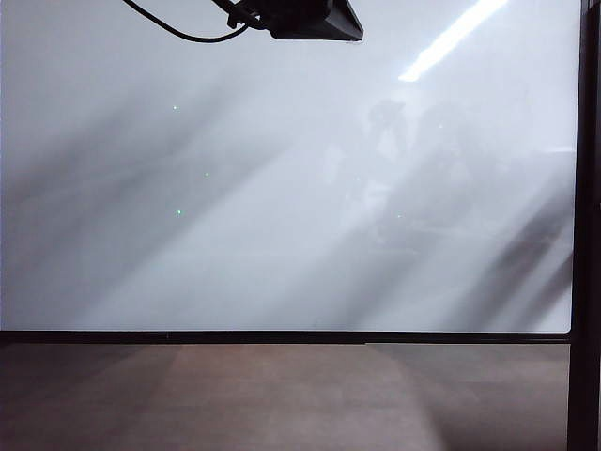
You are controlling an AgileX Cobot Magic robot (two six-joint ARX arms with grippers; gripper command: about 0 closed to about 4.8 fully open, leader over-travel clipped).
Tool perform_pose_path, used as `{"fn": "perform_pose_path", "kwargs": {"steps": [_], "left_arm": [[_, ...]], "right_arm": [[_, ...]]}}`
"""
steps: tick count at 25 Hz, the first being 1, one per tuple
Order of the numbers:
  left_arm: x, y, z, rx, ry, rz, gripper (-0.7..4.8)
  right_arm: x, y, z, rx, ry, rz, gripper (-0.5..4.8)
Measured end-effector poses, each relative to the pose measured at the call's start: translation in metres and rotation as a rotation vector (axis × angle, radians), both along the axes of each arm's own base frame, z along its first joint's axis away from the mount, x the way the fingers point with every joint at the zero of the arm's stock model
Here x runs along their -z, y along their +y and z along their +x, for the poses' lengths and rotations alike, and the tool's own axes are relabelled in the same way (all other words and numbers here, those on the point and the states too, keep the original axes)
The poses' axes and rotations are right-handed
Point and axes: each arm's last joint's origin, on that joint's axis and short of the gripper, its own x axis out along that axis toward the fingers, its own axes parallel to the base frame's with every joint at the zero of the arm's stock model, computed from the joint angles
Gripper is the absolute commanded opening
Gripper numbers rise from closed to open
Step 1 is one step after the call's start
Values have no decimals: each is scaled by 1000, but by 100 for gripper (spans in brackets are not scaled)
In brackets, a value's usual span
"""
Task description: Reach to the right to find the marker pen, pick it up, and write the number 4 on the whiteboard.
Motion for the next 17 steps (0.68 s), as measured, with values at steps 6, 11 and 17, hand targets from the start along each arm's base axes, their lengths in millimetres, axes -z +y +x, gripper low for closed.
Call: {"fn": "perform_pose_path", "kwargs": {"steps": [6, 11, 17], "left_arm": [[0, 0, 0, -1, 4, 3, -5], [1, 0, 0, -1, 9, 8, -5], [1, 0, 0, -1, 9, 7, -5]], "right_arm": [[-2, 0, 2, -1, -4, -4, 250], [1, -1, 3, 11, 3, -1, 251], [6, -2, 4, 24, 13, 3, 250]]}}
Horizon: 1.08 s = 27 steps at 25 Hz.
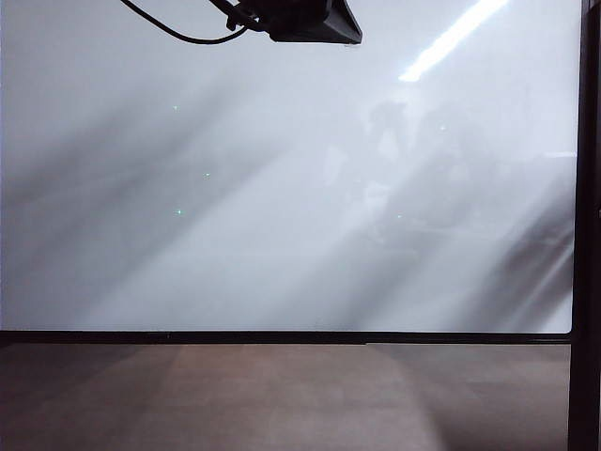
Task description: Reach to the right to find the marker pen, pick it up, and write the number 4 on the whiteboard.
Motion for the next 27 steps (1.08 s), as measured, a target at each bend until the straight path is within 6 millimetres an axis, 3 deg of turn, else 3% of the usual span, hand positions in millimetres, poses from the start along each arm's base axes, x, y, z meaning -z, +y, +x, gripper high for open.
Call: {"fn": "perform_pose_path", "kwargs": {"steps": [13, 16, 27], "left_arm": [[2, -1, -2, 65, 23, 8, -5], [2, -1, -2, 65, 23, 8, -5], [2, -1, -2, 65, 23, 8, -5]], "right_arm": [[-5, -1, 3, 0, -14, -5, 249], [-4, -1, 3, 0, -2, 0, 165], [-3, -1, 3, 0, 7, 3, 165]]}}
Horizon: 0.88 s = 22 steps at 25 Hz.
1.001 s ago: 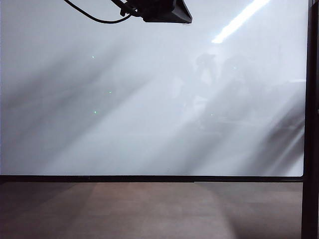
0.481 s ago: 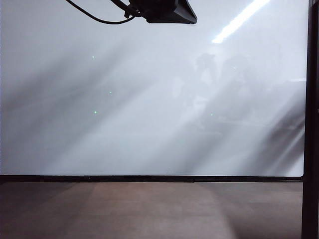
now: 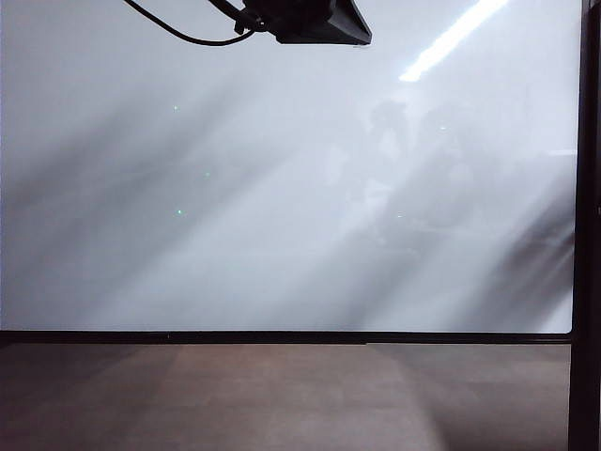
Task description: Reach to the right to find the marker pen, pick it up, and write the number 4 on the whiteboard.
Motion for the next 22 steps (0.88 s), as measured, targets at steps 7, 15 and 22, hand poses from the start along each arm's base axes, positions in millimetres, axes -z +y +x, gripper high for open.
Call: {"fn": "perform_pose_path", "kwargs": {"steps": [7, 15, 22], "left_arm": [[0, 0, 0, 0, 0, 0, -5], [0, 0, 0, 0, 0, 0, -5], [0, 0, 0, 0, 1, 1, -5]], "right_arm": [[-1, 0, 1, 0, -4, -3, 166], [-1, -1, 1, 13, -1, -5, 152], [5, -2, 2, 34, 25, 3, 149]]}}
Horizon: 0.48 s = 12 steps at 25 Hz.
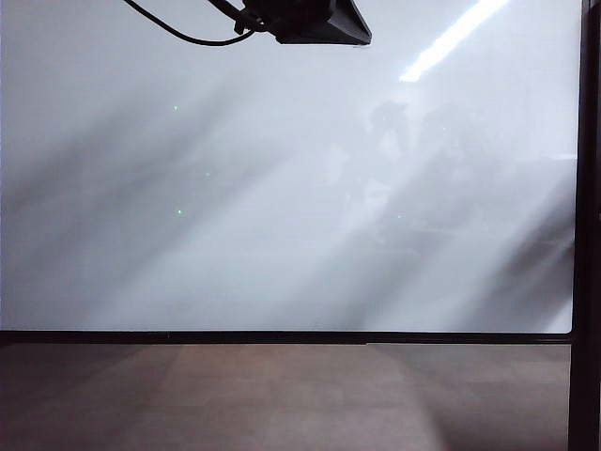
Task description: Reach to the right to find the marker pen, pick it up, and write the number 4 on the whiteboard.
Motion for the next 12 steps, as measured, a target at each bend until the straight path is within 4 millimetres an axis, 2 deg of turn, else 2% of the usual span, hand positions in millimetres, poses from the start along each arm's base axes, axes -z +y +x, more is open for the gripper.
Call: {"fn": "perform_pose_path", "kwargs": {"steps": [3, 4, 5, 7, 9, 12], "left_arm": [[0, 0, 0, 0, 0, 0, -5], [0, 0, 0, 0, 0, 0, -5], [0, 0, 0, 0, 0, 0, -5], [0, 0, 0, 0, 0, 0, -5], [0, 0, 0, 0, 0, 0, -5], [0, 0, 0, 0, 0, 0, -5]], "right_arm": [[0, 0, 0, 0, -2, -1, 134], [-1, 0, 0, 0, -3, -1, 89], [-1, 0, 0, 0, -2, 0, 66], [-1, 0, 0, -2, -3, -3, 61], [-1, 0, 1, -2, -3, -3, -4], [-2, 0, 1, -3, -9, -5, -7]]}}
